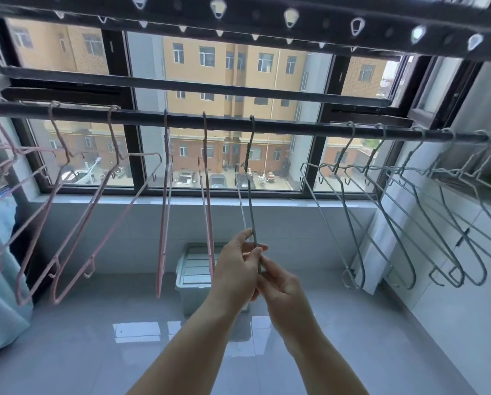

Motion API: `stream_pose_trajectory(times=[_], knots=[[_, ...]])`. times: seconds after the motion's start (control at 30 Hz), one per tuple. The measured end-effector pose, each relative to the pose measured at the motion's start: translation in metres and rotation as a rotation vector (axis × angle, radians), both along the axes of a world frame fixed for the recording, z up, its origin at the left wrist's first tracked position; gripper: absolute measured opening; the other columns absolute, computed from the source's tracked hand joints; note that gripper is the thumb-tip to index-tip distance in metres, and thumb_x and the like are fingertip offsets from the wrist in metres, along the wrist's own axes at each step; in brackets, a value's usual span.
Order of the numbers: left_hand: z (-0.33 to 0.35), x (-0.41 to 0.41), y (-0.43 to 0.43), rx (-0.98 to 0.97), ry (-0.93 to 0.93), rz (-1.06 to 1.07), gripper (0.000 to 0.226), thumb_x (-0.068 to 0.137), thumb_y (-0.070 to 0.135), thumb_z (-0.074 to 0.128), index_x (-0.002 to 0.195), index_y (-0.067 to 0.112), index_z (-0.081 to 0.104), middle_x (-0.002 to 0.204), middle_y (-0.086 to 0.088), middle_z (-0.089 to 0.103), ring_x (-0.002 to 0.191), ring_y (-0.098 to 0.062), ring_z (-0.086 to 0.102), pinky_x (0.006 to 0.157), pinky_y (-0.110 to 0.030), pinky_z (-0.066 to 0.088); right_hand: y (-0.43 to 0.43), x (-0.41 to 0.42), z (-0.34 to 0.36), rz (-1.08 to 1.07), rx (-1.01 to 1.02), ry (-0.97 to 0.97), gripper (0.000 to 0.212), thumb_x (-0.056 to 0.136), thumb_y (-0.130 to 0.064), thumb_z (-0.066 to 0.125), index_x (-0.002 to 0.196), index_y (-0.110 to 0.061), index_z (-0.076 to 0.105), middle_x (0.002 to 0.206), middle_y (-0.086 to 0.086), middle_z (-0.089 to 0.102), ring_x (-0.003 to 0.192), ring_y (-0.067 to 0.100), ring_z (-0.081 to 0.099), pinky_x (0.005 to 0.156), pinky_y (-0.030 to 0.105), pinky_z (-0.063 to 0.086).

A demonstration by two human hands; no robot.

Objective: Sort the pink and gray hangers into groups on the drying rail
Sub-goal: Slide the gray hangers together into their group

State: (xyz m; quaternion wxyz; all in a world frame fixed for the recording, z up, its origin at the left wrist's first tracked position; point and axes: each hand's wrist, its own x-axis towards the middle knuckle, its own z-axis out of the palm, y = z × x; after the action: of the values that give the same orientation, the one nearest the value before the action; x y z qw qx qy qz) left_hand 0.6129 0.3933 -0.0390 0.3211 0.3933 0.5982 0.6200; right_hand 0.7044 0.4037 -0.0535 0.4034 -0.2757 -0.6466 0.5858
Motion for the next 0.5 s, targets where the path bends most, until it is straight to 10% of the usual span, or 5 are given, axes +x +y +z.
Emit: stream_pose_trajectory(times=[0.2,0.33,0.5], knots=[[-0.003,0.0,-0.003,-0.012,0.202,0.041,0.04,0.089,0.013,0.053,0.127,0.022,0.046,0.093,0.01,0.065,0.09,-0.01,0.061,0.078,-0.022,0.048,-0.005,0.02,0.0,-0.24,0.227,-0.245,0.031,0.089,-0.013,0.055,0.114,-0.031,0.053,0.114,-0.011,0.057,0.104,-0.002,0.054,0.089,0.009,0.042],[-0.008,0.007,-0.006,0.002,0.254,0.018,0.052,0.089,0.01,0.052,0.135,0.026,0.034,0.095,0.015,0.059,0.088,-0.011,0.061,0.077,-0.026,0.05,0.014,0.06,0.011,-0.767,0.604,-0.397,0.034,0.085,-0.012,0.058,0.118,-0.019,0.054,0.117,-0.003,0.045,0.112,0.004,0.037,0.096,0.012,0.023],[-0.016,0.026,-0.006,-0.049,0.393,0.073,0.062,0.088,0.008,0.049,0.142,0.024,0.022,0.129,-0.002,0.049,0.113,-0.018,0.05,0.091,-0.011,0.037,0.066,0.099,0.012,-0.752,0.36,-0.635,0.053,0.087,-0.018,0.055,0.135,-0.007,0.035,0.137,0.014,0.04,0.127,0.027,0.033,0.104,0.032,0.026]])
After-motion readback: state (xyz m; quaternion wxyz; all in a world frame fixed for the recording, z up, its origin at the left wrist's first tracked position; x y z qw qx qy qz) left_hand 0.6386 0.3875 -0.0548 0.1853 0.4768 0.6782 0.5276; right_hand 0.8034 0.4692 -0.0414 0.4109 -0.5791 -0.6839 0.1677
